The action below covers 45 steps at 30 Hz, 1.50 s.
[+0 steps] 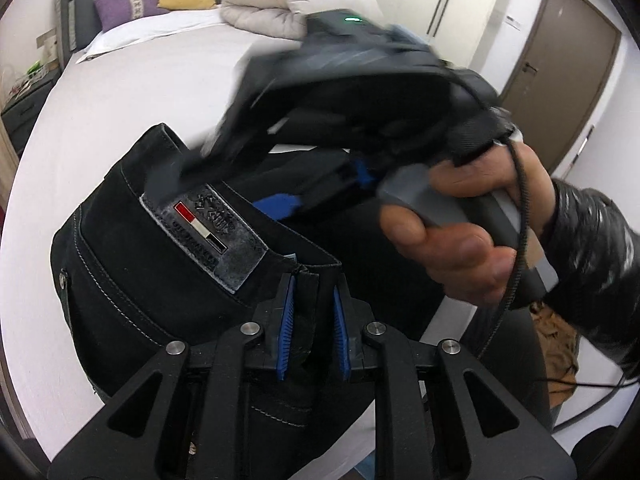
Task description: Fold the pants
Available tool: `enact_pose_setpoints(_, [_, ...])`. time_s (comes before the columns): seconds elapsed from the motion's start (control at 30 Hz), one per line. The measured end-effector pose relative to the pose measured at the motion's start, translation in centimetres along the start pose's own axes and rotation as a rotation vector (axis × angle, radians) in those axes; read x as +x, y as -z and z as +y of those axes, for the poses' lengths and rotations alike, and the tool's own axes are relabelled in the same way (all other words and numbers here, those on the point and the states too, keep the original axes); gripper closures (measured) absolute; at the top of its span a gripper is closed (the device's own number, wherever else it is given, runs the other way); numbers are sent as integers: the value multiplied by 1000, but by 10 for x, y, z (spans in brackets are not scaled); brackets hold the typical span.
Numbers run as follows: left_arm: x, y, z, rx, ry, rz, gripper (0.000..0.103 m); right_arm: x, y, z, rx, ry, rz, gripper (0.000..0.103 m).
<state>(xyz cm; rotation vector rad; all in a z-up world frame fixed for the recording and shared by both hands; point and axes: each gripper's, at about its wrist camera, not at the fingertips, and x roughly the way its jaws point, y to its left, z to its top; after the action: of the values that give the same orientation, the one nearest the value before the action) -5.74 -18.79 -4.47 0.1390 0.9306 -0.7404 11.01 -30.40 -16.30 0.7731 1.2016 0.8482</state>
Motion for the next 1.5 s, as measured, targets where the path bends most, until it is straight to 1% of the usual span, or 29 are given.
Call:
enact_pose_setpoints(0.03, [1,0,-3,7,0,1,86,-2,-1,-2,-2,21,9,45])
enact_pose_setpoints(0.1, [3,0,-7,12,6,4,86,-3,-1,-8,-17,57,7,69])
enact_pose_setpoints(0.13, [3,1,-9,14,8,4,87,-4,0,-11,-25,74,-6,75])
enact_pose_setpoints(0.17, [3,2,-11,18,9,4,88,-6,2,-11,-35,93,-22,84])
enact_pose_setpoints(0.23, [-2,5,-15,26,14,3,89,-11,5,-9,-51,107,-48,85])
enact_pose_setpoints(0.33, [-6,0,-17,43,23,1,90,-20,6,0,-91,165,-72,86])
enact_pose_setpoints(0.43, [-3,-8,-29,66,41,-13,91,-38,6,6,-119,228,-93,87])
enact_pose_setpoints(0.57, [-1,-25,-51,93,93,-38,91,-72,7,13,-151,326,-109,87])
enact_pose_setpoints(0.6, [0,-29,-56,100,104,-42,92,-84,8,12,-152,361,-111,87])
enact_pose_setpoints(0.77, [18,-44,-91,145,164,-36,92,-122,18,-2,-118,443,-120,87])
enact_pose_setpoints(0.93, [42,-53,-104,144,185,-18,92,-139,18,-16,-97,491,-121,87])
enact_pose_setpoints(1.07, [59,-56,-100,121,188,16,92,-136,15,-29,-85,497,-102,87])
enact_pose_setpoints(1.13, [66,-56,-96,110,189,32,92,-131,16,-42,-72,491,-92,87])
enact_pose_setpoints(1.2, [80,-56,-101,109,190,53,92,-129,20,-58,-42,466,-92,87])
enact_pose_setpoints(1.23, [85,-54,-99,104,199,70,92,-131,22,-67,-29,438,-97,86])
enact_pose_setpoints(1.27, [86,-54,-97,92,217,82,92,-132,26,-76,-22,402,-108,85])
enact_pose_setpoints(1.3, [91,-62,-98,85,227,87,91,-134,28,-83,-15,369,-118,84])
enact_pose_setpoints(1.33, [90,-64,-96,78,246,91,89,-136,31,-90,-2,327,-137,83])
enact_pose_setpoints(1.4, [80,-68,-92,56,320,107,89,-145,37,-97,33,272,-179,78])
enact_pose_setpoints(1.43, [72,-68,-89,46,346,106,89,-149,40,-97,33,274,-191,76])
enact_pose_setpoints(1.47, [65,-69,-85,37,364,103,89,-156,43,-94,31,290,-216,70])
enact_pose_setpoints(1.5, [54,-70,-77,22,386,90,89,-163,47,-93,38,301,-237,67])
